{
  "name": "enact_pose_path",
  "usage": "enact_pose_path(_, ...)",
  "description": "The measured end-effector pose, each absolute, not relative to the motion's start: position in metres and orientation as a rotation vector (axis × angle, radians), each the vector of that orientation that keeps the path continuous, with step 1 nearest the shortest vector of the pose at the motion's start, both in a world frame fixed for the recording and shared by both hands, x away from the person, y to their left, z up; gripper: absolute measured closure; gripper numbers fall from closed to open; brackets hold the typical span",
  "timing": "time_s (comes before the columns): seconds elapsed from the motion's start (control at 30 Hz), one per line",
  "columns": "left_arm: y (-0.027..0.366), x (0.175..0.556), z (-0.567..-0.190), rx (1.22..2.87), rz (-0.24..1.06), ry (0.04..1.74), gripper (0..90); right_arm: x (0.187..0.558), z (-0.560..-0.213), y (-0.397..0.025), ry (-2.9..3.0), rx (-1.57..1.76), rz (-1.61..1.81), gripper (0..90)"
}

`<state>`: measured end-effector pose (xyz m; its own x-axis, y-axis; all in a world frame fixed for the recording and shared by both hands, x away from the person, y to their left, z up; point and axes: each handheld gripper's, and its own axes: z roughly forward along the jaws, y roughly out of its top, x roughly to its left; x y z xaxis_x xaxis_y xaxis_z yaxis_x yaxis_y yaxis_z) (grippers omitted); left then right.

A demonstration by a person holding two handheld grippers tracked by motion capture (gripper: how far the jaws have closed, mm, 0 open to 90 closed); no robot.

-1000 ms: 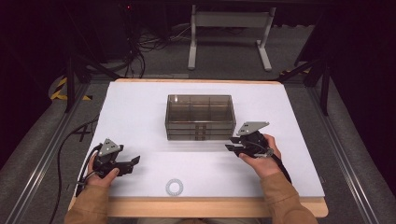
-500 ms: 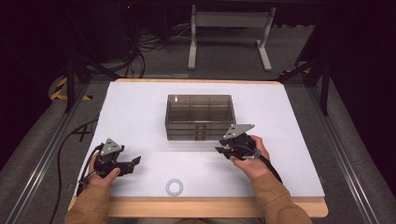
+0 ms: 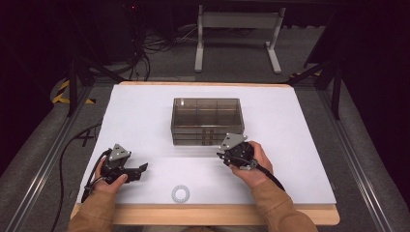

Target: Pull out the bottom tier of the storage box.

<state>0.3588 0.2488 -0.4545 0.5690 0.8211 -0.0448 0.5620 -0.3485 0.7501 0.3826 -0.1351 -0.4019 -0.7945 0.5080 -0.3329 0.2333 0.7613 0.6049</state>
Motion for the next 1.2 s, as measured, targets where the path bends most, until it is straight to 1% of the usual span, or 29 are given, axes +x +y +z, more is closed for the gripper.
enact_pose_path(0.4,0.247,0.361,-0.455,2.073,0.437,1.101,20.1,0.378,-0.411,-0.116,2.414,0.458,0.636,68.9)
enact_pose_path(0.67,0.244,0.361,-0.456,2.090,0.435,1.097,20.1,0.375,-0.418,-0.105,2.328,0.388,0.559,73.5)
enact_pose_path(0.83,0.244,0.362,-0.457,2.094,0.429,1.096,20.1,0.371,-0.424,-0.097,2.269,0.336,0.503,74.7)
enact_pose_path(1.2,0.241,0.362,-0.459,2.109,0.432,1.090,20.1,0.367,-0.435,-0.081,2.194,0.225,0.403,73.8)
